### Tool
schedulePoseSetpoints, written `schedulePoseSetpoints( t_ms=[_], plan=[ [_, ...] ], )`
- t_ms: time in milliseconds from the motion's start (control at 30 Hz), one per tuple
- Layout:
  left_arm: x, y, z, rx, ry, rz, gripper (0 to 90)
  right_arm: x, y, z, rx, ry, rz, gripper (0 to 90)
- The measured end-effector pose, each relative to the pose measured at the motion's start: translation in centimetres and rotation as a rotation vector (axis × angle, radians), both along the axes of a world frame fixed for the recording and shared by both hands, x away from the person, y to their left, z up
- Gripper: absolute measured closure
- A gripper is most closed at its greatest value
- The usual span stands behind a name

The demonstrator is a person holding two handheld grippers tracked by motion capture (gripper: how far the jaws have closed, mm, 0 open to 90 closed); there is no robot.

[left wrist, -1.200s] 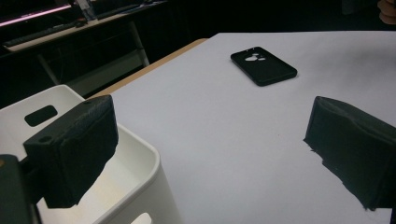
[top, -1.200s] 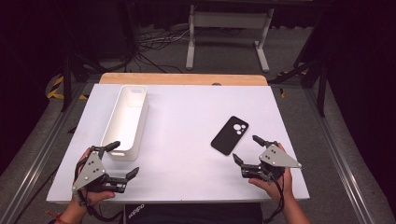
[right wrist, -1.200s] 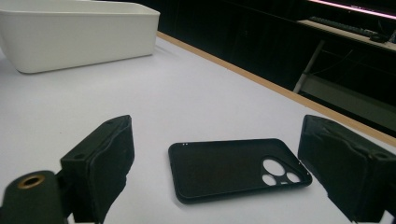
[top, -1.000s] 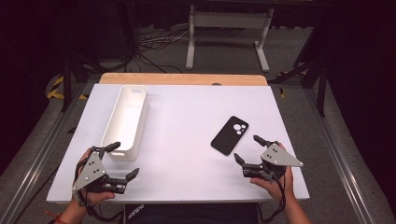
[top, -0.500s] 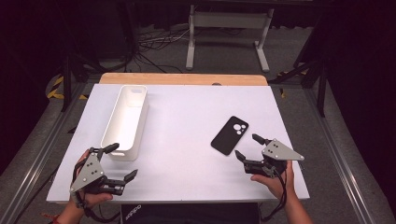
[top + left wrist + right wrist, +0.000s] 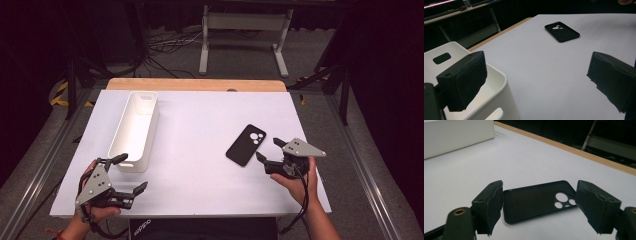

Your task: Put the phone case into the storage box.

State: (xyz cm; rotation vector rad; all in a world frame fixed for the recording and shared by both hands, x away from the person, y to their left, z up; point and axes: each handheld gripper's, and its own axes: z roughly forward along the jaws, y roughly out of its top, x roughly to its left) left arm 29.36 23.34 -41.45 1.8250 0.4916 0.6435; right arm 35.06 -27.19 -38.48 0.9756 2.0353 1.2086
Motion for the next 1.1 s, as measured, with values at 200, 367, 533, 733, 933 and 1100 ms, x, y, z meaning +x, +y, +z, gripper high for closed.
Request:
schedulePoseSetpoints(
  t_ms=[200, 367, 533, 733, 933, 1100],
  plan=[
    [0.0, 0.0, 0.1, -0.001, -0.003, -0.006, 3.2, 2.3, -0.4, 1.1, -0.01, 0.079, -0.028, 23.3],
    [0.1, 0.0, 0.0, -0.003, 0.001, -0.007, 3.1, 4.4, -0.6, 1.7, -0.048, 0.145, -0.049, 18.6],
    [0.1, -0.1, 0.0, 0.012, -0.003, -0.01, 2.5, 6.2, -0.6, 1.8, -0.085, 0.219, -0.08, 15.4],
    [0.2, -0.1, -0.1, 0.017, 0.008, -0.015, 2.5, 9.1, -0.7, 1.0, -0.125, 0.32, -0.12, 14.6],
    [0.2, -0.2, -0.2, 0.02, 0.014, -0.021, 2.6, 11.7, -0.4, -0.4, -0.179, 0.445, -0.145, 24.6],
    [0.2, -0.3, -0.2, 0.026, 0.018, -0.026, 2.6, 13.8, -0.2, -1.3, -0.165, 0.561, -0.175, 30.7]
  ],
)
